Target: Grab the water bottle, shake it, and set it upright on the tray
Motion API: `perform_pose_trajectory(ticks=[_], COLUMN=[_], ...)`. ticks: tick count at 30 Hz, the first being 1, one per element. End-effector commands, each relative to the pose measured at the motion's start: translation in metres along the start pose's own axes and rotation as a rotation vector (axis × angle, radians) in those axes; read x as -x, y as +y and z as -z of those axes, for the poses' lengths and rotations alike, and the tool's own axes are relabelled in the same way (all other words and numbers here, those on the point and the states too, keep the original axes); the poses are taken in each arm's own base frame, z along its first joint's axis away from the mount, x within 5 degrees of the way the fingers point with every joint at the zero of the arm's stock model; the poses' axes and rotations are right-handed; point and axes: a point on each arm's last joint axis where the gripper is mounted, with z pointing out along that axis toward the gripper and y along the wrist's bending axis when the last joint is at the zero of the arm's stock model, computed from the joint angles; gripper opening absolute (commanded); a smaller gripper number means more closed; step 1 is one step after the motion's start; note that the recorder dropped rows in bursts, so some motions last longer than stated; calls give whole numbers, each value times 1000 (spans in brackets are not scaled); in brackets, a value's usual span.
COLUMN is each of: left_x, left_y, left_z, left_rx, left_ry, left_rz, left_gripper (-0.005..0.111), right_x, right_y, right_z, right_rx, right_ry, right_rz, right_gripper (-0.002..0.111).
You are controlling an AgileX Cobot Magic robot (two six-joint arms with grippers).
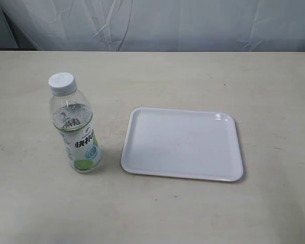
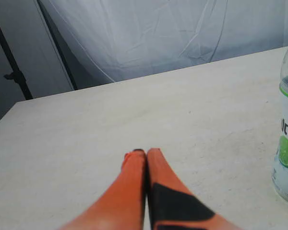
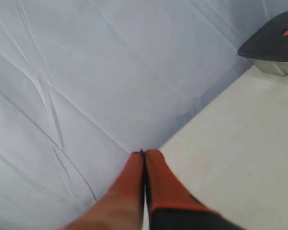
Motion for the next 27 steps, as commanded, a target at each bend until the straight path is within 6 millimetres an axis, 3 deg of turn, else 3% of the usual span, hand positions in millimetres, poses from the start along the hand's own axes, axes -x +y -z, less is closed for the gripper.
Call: perform_pose_trajectory(ticks=[1, 4, 6, 9, 13, 18, 23, 27], left_x=[0, 0, 0, 0, 0, 0, 0, 0], left_y=[0, 0, 0, 0, 0, 0, 0, 0], left_z=[0, 0, 0, 0, 0, 0, 0, 0], left_rx=[-2, -2, -2, -2, -2, -2, -2, -2], left_ry=[-15, -15, -15, -15, -15, -15, -15, -15], left_rz=[5, 5, 5, 7, 7, 7, 7, 7], left_gripper=[0, 0, 0, 0, 0, 0, 0, 0], right_x=[9, 0, 8, 35, 69, 85, 77, 58], right_y=[1, 7, 26, 56, 88, 114, 134, 131], right_z=[1, 1, 6, 17, 19, -29, -96, -143], right_rx=[37, 49, 116, 228, 270, 266, 397, 362], right_ry=[-104, 34, 107, 22, -37, 203, 614, 742], right_rz=[-316, -498, -310, 90, 290, 397, 486, 569], right_gripper=[2, 0, -1, -1, -1, -1, -1, -1])
